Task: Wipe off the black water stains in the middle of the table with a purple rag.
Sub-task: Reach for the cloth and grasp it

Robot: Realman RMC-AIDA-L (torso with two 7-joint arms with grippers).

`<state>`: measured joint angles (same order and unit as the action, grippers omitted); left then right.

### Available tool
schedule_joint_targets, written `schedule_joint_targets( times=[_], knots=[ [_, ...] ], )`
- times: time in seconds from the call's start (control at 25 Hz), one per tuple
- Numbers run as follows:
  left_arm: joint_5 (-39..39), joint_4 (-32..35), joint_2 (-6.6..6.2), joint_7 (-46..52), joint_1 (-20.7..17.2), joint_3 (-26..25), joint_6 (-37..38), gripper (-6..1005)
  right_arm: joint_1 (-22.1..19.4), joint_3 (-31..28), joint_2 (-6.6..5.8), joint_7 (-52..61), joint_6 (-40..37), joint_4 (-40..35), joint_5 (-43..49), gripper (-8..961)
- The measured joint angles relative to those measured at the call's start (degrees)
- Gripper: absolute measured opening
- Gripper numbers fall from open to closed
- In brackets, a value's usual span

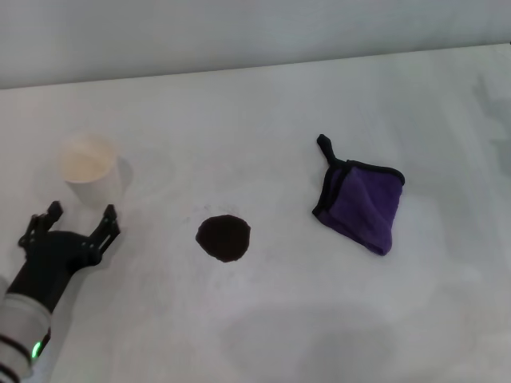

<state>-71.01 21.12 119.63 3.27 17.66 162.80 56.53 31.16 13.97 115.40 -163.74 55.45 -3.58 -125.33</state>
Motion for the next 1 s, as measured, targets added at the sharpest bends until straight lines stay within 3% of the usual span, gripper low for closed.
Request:
schedule_joint_targets(
  times=[0.32,0.48,0.6,0.64,0.68,0.84,1.0],
  knots=[
    [0.73,1.04,0.0,0.08,-8.09,0.06,13.01,884,0.1,0.0,-0.07,0.1,0.0,-0.21,0.0,820],
    [0.24,0.7,-0.2,0.33,-10.75,-0.31,18.5,884,-0.35,2.47,-0.11,5.76,-0.24,-0.66,1.56,812],
    [-1.57,-0.49,-0.39,1.27,-11.99,-1.13,20.91,884,-1.1,11.82,-0.22,18.78,-3.12,-4.87,7.04,807],
    [-2.61,-1.49,-0.42,2.33,-12.13,-1.27,21.52,884,-1.43,20.3,-0.33,29.06,-6.77,-10.02,11.29,805],
    [-3.3,-2.32,-0.41,3.28,-12.13,-1.32,21.81,884,-1.43,20.3,-0.33,29.06,-6.77,-10.02,11.29,803],
    [-4.41,-5.79,-0.41,7.3,-11.1,-1.34,22.02,885,-3.75,37.14,-0.49,51.61,-13.69,-23.55,23.03,786],
    [-4.87,-7.76,-0.48,8.0,-9.14,-1.35,22.04,885,-6.84,46.23,-0.58,71.11,-12.98,-36.78,36.72,744]
  ],
)
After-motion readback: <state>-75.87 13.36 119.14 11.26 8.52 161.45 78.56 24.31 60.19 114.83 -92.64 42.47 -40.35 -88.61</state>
